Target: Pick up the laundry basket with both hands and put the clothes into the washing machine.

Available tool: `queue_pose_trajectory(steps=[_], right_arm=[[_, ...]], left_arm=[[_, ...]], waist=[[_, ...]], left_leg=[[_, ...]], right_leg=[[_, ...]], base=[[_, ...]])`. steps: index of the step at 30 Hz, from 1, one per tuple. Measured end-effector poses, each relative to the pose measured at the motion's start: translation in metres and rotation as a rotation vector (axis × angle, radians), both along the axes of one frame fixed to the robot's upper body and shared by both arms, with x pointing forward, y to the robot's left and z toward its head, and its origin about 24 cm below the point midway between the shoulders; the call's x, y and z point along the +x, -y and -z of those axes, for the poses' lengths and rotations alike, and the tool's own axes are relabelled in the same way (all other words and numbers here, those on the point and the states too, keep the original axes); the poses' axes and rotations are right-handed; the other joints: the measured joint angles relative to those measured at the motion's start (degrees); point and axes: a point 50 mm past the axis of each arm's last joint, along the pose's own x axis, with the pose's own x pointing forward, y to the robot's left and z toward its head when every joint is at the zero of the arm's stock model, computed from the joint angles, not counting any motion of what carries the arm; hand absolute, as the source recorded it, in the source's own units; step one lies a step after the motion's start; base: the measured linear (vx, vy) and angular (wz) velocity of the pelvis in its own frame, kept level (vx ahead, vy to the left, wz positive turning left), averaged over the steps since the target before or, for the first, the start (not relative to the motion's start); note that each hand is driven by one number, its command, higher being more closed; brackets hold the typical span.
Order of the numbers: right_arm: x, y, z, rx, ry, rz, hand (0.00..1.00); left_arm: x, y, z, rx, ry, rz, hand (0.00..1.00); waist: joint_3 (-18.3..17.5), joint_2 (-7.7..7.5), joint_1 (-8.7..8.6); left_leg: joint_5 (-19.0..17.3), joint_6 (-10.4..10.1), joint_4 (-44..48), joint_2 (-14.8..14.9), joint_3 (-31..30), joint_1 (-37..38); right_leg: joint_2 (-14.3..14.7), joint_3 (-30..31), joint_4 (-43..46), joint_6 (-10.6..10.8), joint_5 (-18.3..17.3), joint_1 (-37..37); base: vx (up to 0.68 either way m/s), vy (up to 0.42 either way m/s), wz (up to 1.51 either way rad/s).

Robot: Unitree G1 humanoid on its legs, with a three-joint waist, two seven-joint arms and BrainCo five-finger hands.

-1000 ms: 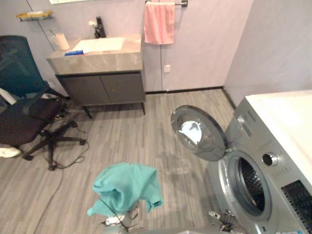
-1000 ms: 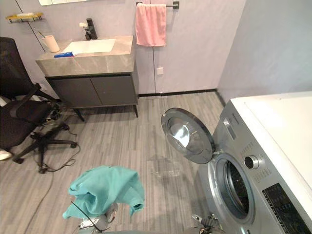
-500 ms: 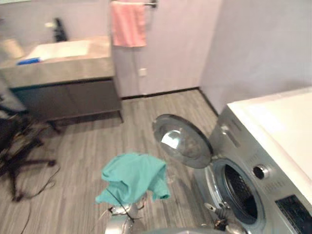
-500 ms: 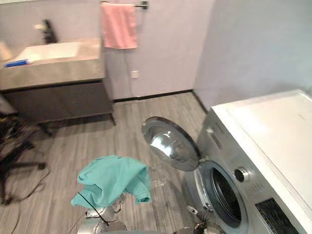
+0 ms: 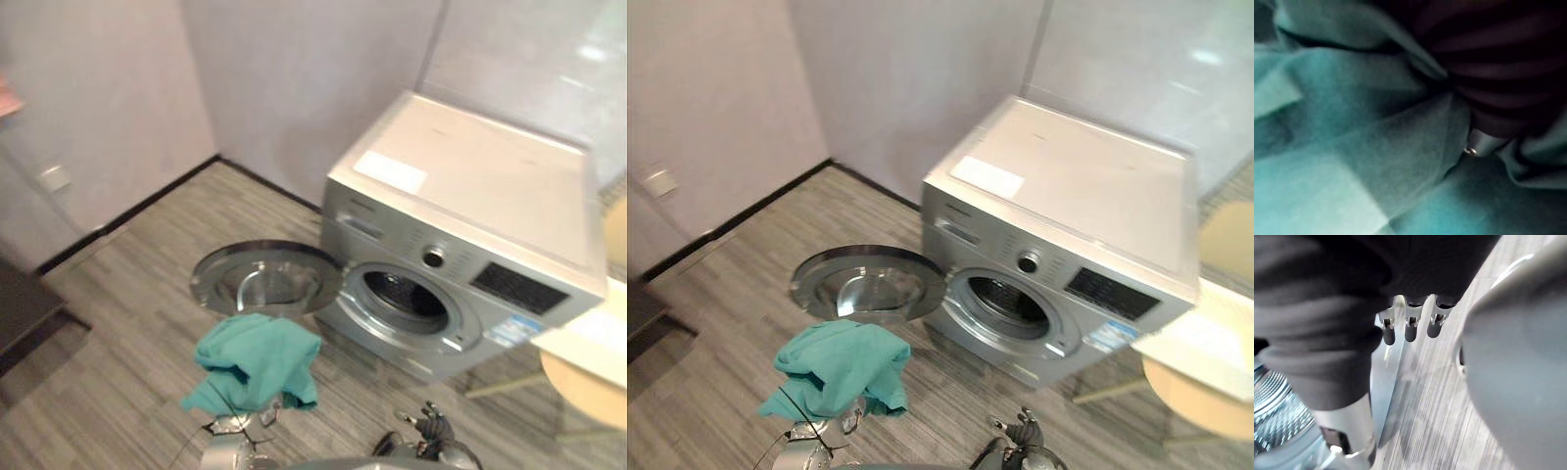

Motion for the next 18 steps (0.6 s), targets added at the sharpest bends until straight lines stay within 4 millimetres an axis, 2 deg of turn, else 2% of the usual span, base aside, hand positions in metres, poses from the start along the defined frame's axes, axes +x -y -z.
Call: queue_pose_trajectory(steps=[1, 2, 3, 4, 5, 6, 8, 11, 12, 13, 14, 15, 16, 17, 18], right_arm=[[-0.004, 0.001, 0.002, 0.01, -0.008, 0.027, 0.0], [-0.003, 0.009, 0.001, 0.012, 0.002, 0.088, 0.0], [0.0, 0.017, -0.001, -0.002, 0.014, 0.108, 0.0], [0.001, 0.022, -0.002, -0.01, 0.019, 0.121, 0.0], [0.001, 0.032, -0.004, -0.033, 0.023, 0.136, 0.0], [0.003, 0.04, -0.005, -0.047, 0.018, 0.144, 0.0], [0.001, 0.044, -0.004, -0.049, 0.007, 0.171, 0.0], [-0.013, 0.044, 0.001, -0.043, -0.048, 0.175, 0.0], [-0.014, 0.043, 0.001, -0.041, -0.053, 0.171, 0.0], [-0.014, 0.043, 0.001, -0.043, -0.054, 0.164, 0.0], [-0.015, 0.042, 0.003, -0.041, -0.066, 0.15, 0.0], [-0.016, 0.041, 0.003, -0.041, -0.075, 0.137, 0.0], [-0.018, 0.036, 0.005, -0.033, -0.09, 0.11, 0.0], [-0.015, 0.033, 0.005, -0.037, -0.09, 0.074, 0.0], [-0.013, 0.032, 0.005, -0.038, -0.087, 0.054, 0.0]], left_arm=[[-0.001, 0.0, 0.003, -0.003, -0.017, 0.002, 1.0], [-0.004, 0.001, 0.009, -0.018, -0.048, -0.001, 1.0], [-0.007, 0.005, 0.015, -0.043, -0.076, 0.008, 1.0], [-0.006, 0.008, 0.017, -0.062, -0.085, 0.008, 1.0], [-0.007, 0.015, 0.02, -0.096, -0.101, 0.019, 1.0], [-0.008, 0.021, 0.022, -0.133, -0.115, 0.014, 1.0], [-0.007, 0.024, 0.027, -0.159, -0.145, 0.023, 1.0], [-0.006, 0.025, 0.033, -0.185, -0.18, 0.013, 1.0], [-0.004, 0.022, 0.033, -0.199, -0.176, -0.007, 1.0], [-0.003, 0.02, 0.032, -0.21, -0.174, -0.025, 1.0], [-0.003, 0.016, 0.032, -0.222, -0.176, -0.053, 1.0], [-0.003, 0.012, 0.033, -0.225, -0.178, -0.075, 1.0], [-0.006, 0.006, 0.035, -0.222, -0.188, -0.103, 1.0], [-0.009, 0.0, 0.036, -0.22, -0.191, -0.133, 1.0], [-0.007, -0.001, 0.035, -0.22, -0.186, -0.136, 1.0]], waist=[[0.2, 0.01, -0.82], [0.6, 0.42, -1.63], [1.3, 1.71, -1.81], [1.4, 2.31, -1.82], [1.3, 3.61, -1.73], [1.4, 4.13, -1.31], [2.5, 4.19, -1.74], [3.0, 4.43, -2.12], [3.1, 4.64, -2.37], [3.3, 4.86, -2.43], [3.4, 4.78, -2.29], [3.5, 4.65, -2.13], [3.7, 4.4, -1.88], [4.4, 3.32, -1.74], [4.4, 3.33, -1.7]], left_leg=[[-0.2, -0.4, 0.2, 0.0, 0.7, 0.4], [-1.0, -1.7, 0.6, 0.6, 2.5, 1.7], [-1.1, -1.8, 0.9, 1.5, 4.9, 2.6], [-1.3, -2.1, 0.8, 2.0, 6.3, 3.0], [-1.8, -3.0, 0.6, 2.6, 9.0, 3.1], [-1.8, -3.0, 0.3, 2.8, 11.9, 3.5], [-2.0, -3.5, 0.8, 3.7, 14.1, 5.1], [-1.7, -4.0, 3.5, 7.1, 14.3, 7.8], [-1.5, -3.7, 7.6, 10.0, 13.9, 7.3], [-1.1, -3.0, 10.6, 12.1, 13.4, 6.9], [1.0, 2.3, 17.2, 15.7, 12.0, 5.5], [3.1, 6.1, 20.5, 17.4, 10.5, 4.5], [7.3, 13.1, 28.0, 20.6, 6.5, 1.8], [3.6, 9.4, 34.8, 20.0, -0.9, -3.7], [1.9, 7.4, 36.3, 18.0, -5.3, -7.2]], right_leg=[[0.1, 0.0, -0.1, -0.2, 2.0, -0.2], [1.5, 1.6, -0.2, 1.4, 3.6, -0.8], [3.2, 3.6, -0.7, 1.2, 3.4, -1.7], [3.9, 4.4, -1.0, 0.6, 2.7, -2.7], [4.0, 2.5, 0.0, -0.1, 0.9, -4.3], [2.2, -1.7, 2.6, -0.7, -0.3, -5.1], [2.1, -1.8, 5.7, -1.5, -1.2, -6.2], [5.0, 1.0, 9.4, -1.1, -4.8, -5.9], [6.9, 1.4, 9.3, -1.3, -6.0, -5.4], [8.4, 1.4, 8.7, -1.5, -6.4, -4.8], [11.1, 2.1, 6.7, -1.8, -6.8, -3.3], [12.4, 2.4, 5.2, -1.9, -6.8, -2.0], [14.7, 3.2, 1.5, -2.4, -7.0, 1.4], [16.1, 4.5, -1.0, -2.7, -7.5, 4.0], [16.1, 4.9, -1.7, -2.5, -7.7, 4.9]], base=[[0.1, -0.045, -0.9], [0.11, -0.057, -1.01], [0.1, -0.063, -1.14], [0.12, -0.088, -1.17], [0.17, -0.112, -1.24], [0.2, -0.13, -1.24], [0.25, -0.194, -0.98], [0.21, -0.199, -0.67], [0.22, -0.221, -0.5], [0.22, -0.23, -0.55], [0.17, -0.193, -0.44], [0.22, -0.239, -0.48], [0.28, -0.216, -0.37], [0.29, -0.191, -0.31], [0.3, -0.133, -0.26]])
